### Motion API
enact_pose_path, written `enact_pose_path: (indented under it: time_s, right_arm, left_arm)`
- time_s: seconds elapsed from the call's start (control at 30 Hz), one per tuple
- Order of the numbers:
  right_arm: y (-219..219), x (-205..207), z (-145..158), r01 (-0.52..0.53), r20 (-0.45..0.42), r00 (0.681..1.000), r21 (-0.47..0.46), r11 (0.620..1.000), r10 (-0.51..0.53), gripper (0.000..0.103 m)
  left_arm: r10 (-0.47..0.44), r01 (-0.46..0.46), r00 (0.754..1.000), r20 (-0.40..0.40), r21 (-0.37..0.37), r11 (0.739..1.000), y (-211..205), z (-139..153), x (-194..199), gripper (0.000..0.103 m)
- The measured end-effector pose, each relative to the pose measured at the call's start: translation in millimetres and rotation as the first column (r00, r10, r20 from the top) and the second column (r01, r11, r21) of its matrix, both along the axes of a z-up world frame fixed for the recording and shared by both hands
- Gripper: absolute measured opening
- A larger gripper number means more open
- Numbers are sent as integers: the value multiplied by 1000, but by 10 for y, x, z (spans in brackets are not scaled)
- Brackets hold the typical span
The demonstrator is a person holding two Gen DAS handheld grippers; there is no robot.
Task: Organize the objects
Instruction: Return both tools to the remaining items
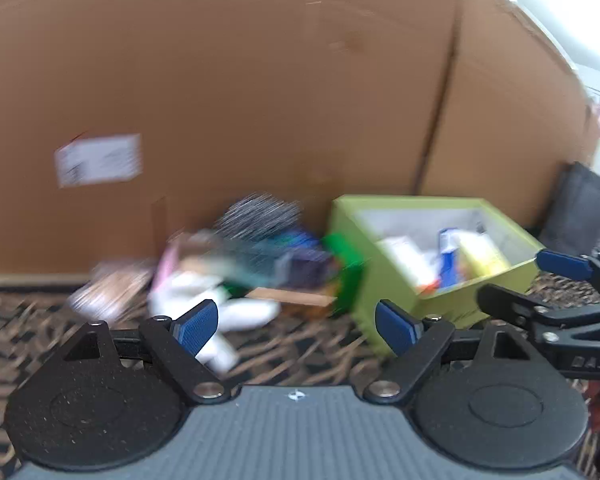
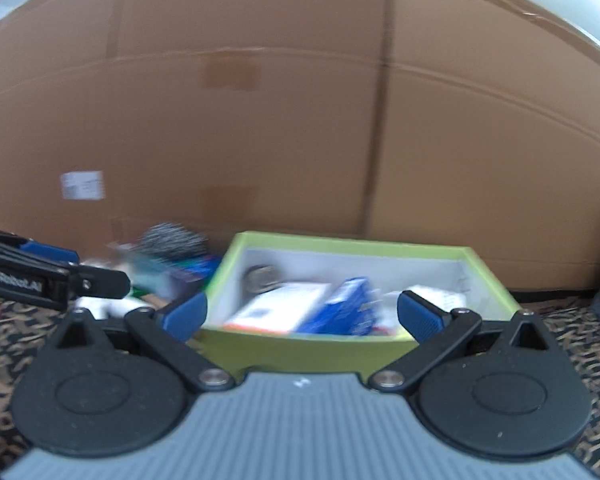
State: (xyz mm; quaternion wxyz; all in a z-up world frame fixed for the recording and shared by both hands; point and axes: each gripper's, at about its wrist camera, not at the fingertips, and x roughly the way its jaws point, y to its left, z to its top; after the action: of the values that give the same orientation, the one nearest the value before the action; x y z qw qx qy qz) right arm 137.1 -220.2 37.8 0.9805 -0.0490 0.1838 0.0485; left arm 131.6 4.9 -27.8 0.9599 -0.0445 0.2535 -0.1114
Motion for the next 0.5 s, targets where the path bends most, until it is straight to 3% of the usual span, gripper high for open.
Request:
enact_pose_path:
  time_s: [0.3, 0.5]
  right_arm:
    - [855, -109, -396, -178, -95, 980, 5, 984, 178, 103]
    - [1314, 66, -517, -229, -128, 965, 25, 973, 230, 103]
  left_arm:
    - [144, -142, 986, -89, 34, 989, 769, -355, -172, 89]
    - [187, -185, 979, -76, 38, 982, 1086, -361, 18, 89]
